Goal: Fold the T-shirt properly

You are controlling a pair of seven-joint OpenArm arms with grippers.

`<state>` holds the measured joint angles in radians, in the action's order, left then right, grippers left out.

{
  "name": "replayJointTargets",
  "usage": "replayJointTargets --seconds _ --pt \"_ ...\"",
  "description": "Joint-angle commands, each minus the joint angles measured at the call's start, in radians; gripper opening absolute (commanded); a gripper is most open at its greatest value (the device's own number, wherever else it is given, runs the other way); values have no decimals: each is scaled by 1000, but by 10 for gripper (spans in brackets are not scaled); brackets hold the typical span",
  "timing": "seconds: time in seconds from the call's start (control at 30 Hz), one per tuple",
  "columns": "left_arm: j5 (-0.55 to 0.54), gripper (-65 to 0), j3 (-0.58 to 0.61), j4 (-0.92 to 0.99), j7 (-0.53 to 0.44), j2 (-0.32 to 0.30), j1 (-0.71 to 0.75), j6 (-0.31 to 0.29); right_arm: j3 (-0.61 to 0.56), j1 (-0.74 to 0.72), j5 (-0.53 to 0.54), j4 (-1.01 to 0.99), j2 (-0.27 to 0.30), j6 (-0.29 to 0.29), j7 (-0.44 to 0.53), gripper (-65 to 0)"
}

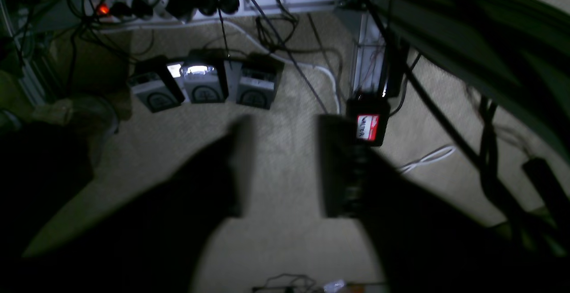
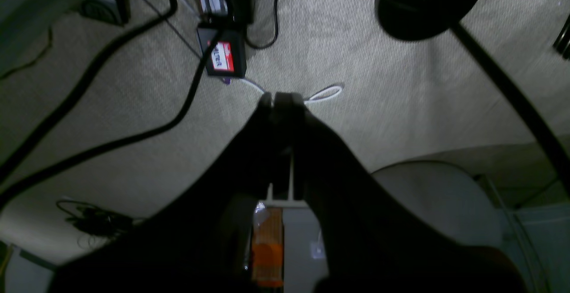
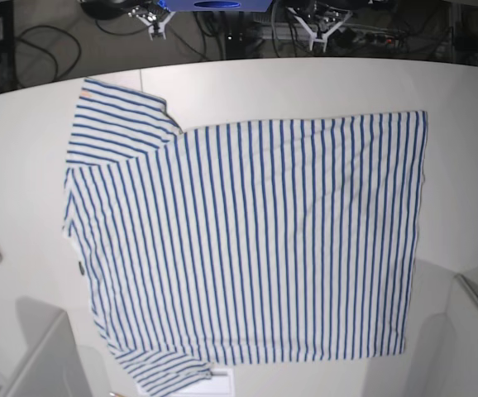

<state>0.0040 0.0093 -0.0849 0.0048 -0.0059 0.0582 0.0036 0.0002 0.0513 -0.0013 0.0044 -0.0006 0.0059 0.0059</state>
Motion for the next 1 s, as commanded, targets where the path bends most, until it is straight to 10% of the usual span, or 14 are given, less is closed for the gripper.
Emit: replayJointTargets --seconds 0.0,0.17,0.53,0.97 --pt "0 -351 2 1 5 -3 22 5 -2 3 -3 -2 3 -10 -5 -650" --pt "-3 -650 -6 -2 4 -3 42 5 -4 5 -3 -2 9 -10 -7 -650" --pt "-3 -650 1 -80 -59 -39 159 5 4 207 4 254 38 -10 -11 -650" --pt "-12 -650 -12 -858 -93 -170 668 2 208 580 4 854 7 -10 -13 -650"
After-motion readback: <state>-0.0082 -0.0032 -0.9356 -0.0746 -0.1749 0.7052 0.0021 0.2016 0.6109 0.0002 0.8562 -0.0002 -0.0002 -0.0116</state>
